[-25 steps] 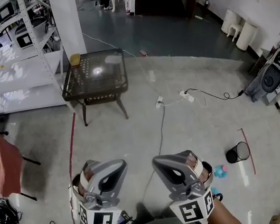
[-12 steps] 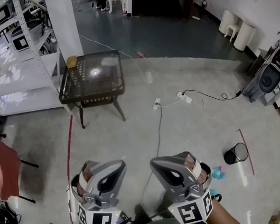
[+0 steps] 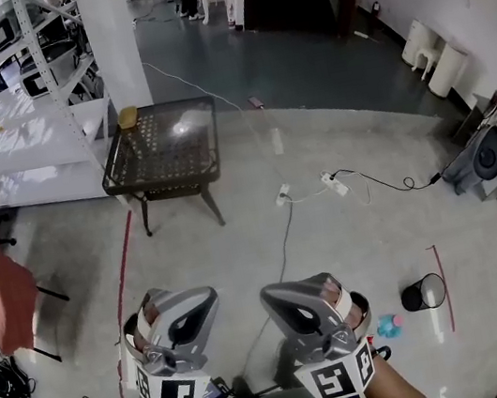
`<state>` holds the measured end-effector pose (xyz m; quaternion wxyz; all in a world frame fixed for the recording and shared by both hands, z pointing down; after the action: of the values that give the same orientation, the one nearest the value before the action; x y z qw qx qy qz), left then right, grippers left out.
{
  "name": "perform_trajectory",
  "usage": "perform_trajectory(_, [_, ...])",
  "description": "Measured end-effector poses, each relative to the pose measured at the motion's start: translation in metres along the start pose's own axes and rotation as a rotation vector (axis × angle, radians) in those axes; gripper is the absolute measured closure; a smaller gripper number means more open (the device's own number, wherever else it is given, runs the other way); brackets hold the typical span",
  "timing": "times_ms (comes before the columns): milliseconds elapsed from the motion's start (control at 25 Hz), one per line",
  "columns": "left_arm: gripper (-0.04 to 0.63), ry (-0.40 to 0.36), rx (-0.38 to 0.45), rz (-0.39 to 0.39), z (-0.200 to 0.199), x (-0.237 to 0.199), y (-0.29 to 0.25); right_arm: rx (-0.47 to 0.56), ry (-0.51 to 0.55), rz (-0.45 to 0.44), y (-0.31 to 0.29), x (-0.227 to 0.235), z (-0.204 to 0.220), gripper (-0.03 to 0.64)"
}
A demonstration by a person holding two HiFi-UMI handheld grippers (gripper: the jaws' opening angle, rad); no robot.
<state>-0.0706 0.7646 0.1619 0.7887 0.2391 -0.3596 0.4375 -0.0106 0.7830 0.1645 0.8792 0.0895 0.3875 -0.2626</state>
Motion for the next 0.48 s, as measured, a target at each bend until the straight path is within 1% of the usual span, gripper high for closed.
perform_trajectory(240, [0.594, -0.02, -0.041, -0.047, 0.004, 0.0, -0.067, 0.042, 0.0, -0.039, 0.001, 0.045, 0.053, 0.611])
perform_trajectory(480, [0.594, -0.018, -0.062, -0.078, -0.002, -0.002, -0.109, 0.071, 0.008, -0.059, 0.006, 0.079, 0.08, 0.611])
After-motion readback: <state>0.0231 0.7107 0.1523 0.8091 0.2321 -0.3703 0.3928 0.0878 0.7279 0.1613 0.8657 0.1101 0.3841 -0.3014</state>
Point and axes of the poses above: the fingertips, and each gripper's own axes: y backward along the fingers, x to its right, z out of its underside, the point moved 1 cm from there along y, backward along the fingers
